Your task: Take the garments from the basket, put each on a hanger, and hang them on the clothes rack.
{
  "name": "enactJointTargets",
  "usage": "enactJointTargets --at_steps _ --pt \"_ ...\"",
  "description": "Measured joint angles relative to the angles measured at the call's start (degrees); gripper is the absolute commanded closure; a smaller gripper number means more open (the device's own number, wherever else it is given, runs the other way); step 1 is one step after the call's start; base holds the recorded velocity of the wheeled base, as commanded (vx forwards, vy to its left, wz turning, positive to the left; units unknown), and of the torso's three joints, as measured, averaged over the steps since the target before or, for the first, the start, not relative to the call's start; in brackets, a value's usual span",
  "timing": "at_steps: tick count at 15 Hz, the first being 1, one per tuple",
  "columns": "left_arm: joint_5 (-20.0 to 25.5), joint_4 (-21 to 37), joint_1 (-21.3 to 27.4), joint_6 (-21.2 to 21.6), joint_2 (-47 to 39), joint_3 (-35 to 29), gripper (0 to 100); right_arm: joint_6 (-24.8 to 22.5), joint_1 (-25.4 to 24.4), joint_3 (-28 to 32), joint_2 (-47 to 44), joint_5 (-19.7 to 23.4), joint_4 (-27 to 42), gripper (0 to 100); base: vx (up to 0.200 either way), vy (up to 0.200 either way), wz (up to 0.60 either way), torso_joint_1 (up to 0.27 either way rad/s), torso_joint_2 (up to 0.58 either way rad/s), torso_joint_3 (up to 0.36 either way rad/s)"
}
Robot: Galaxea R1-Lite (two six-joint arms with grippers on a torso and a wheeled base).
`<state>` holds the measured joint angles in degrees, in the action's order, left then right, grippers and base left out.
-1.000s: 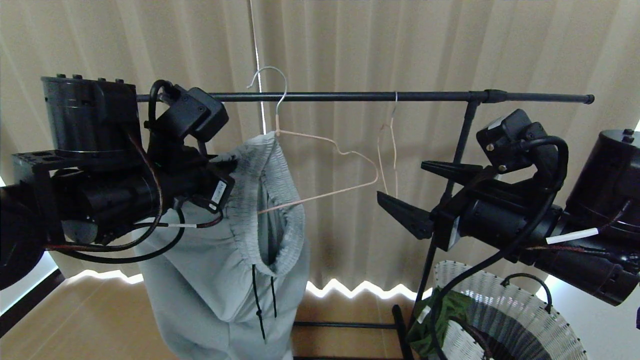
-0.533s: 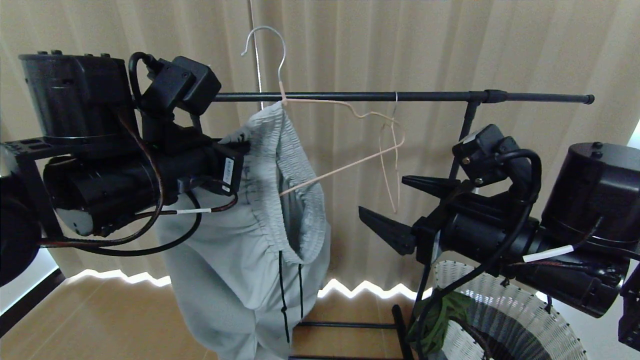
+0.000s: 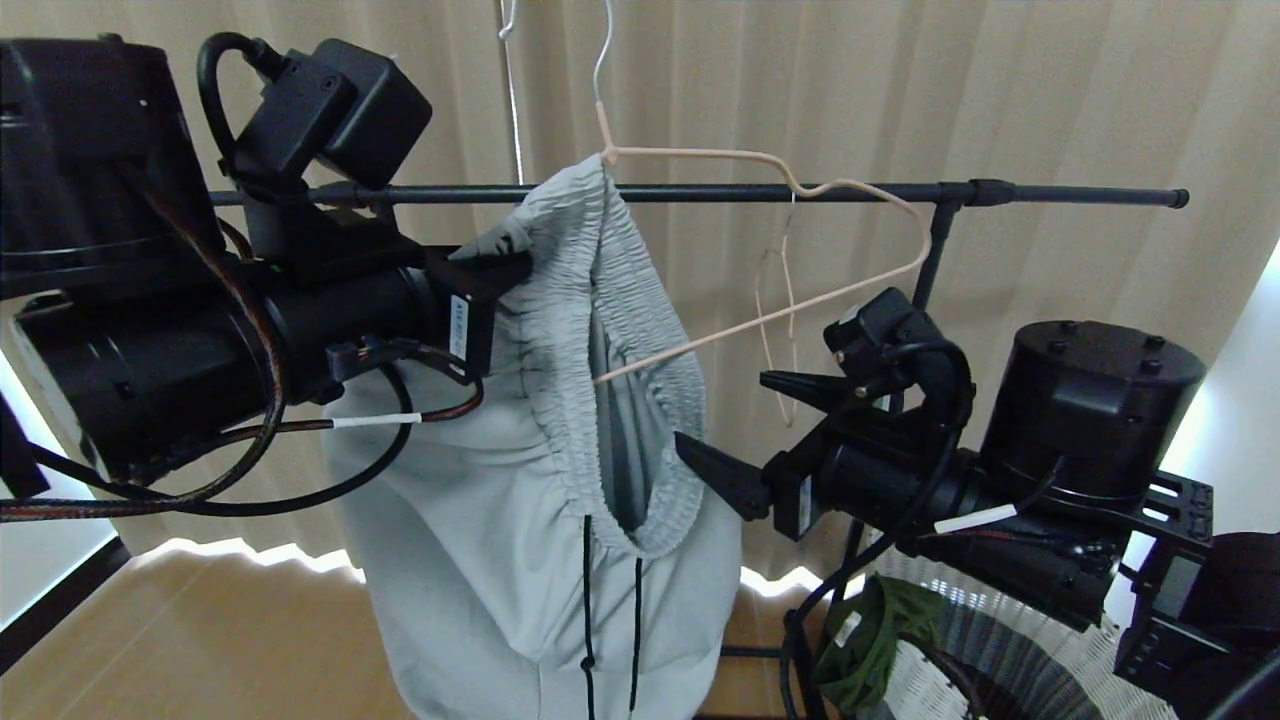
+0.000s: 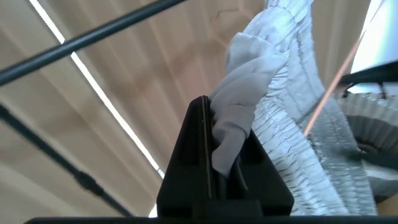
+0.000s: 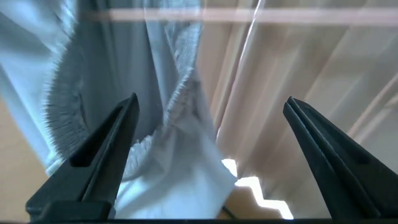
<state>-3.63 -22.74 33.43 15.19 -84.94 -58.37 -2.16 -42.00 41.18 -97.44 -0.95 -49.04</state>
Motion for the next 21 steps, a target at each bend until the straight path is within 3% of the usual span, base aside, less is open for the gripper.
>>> enactJointTargets --at_steps 3,4,12,18,21 --pt "0.0 -0.1 1.2 0.0 0.4 -0.1 100 0.0 -0.1 -0.1 -1.3 -0.1 -0.3 0 0.000 0.000 0.00 0.000 0.00 0.000" --pt "0.0 -0.1 1.3 0.0 0.4 -0.1 100 0.0 -0.1 -0.3 -1.4 -0.1 -0.3 100 0.000 0.000 0.00 0.000 0.00 0.000" --pt "-0.1 -0.1 1.3 0.2 1.3 -0.4 100 0.0 1.4 -1.3 -0.7 -1.6 -0.3 100 0.000 0.000 0.00 0.000 0.00 0.000" --pt "-0.2 0.2 1.0 0.9 2.4 1.1 100 -0.2 10.9 -0.5 1.3 -1.5 -0.2 100 0.000 0.000 0.00 0.000 0.00 0.000" --pt "-0.3 0.1 -0.8 5.8 2.9 3.0 100 -0.2 16.3 1.6 1.4 -1.5 -0.1 100 0.000 0.000 0.00 0.000 0.00 0.000"
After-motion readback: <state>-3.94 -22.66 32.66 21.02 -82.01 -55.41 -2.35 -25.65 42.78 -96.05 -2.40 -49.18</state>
